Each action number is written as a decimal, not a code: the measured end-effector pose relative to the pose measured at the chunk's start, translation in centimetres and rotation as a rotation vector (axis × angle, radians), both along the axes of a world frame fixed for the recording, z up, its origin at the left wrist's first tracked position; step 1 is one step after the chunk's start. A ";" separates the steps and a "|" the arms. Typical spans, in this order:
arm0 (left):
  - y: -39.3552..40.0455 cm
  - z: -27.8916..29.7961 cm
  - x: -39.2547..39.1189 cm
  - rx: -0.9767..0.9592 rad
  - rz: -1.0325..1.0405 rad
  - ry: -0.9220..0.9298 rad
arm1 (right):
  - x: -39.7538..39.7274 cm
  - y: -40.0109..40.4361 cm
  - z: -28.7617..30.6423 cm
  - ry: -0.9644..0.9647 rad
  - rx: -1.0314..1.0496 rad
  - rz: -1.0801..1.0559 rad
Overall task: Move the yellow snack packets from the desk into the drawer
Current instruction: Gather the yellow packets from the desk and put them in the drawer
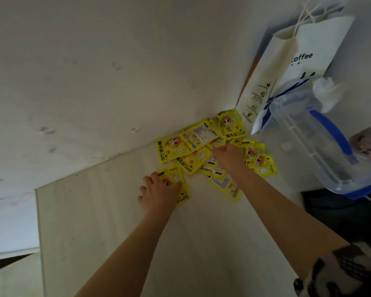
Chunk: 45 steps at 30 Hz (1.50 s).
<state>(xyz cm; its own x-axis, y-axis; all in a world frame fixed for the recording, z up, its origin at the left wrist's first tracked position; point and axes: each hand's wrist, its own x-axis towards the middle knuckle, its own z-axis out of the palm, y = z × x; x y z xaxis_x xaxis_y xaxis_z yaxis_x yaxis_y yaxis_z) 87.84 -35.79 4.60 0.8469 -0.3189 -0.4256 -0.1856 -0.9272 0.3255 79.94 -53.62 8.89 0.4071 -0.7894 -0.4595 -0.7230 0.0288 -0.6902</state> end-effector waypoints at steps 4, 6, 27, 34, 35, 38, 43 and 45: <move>-0.4 -0.9 0.4 0.046 -0.018 -0.037 | 2.3 -1.9 -1.8 -0.019 0.056 -0.107; -0.2 -1.2 0.9 0.022 -0.018 -0.023 | 2.9 -2.4 -2.4 -0.022 0.067 -0.151; 2.3 -0.3 5.9 -0.190 -0.036 0.126 | 4.9 -3.0 -2.9 -0.141 0.091 -0.405; 0.5 2.5 7.2 -0.343 -0.092 0.105 | 0.4 -2.6 -1.5 -0.285 0.241 -0.469; -0.2 2.7 7.6 -0.353 -0.107 0.098 | -0.3 -2.1 -1.5 -0.279 0.266 -0.453; -2.8 3.1 8.8 -0.376 -0.191 0.079 | -1.5 -0.2 -1.9 -0.287 0.349 -0.430; -6.5 2.6 9.7 -0.293 -0.361 0.031 | -0.3 1.9 -3.3 -0.251 0.389 -0.412; -7.2 1.9 9.8 -0.266 -0.419 0.024 | 0.7 2.0 -3.7 -0.212 0.347 -0.397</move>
<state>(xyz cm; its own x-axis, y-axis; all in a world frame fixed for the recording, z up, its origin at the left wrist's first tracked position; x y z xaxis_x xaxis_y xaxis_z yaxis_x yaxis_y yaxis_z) 97.64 -42.97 6.52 0.6140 -0.7298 -0.3007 -0.5139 -0.6587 0.5495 80.61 -51.63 5.16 0.2213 -0.7184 -0.6595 -0.4568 0.5211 -0.7209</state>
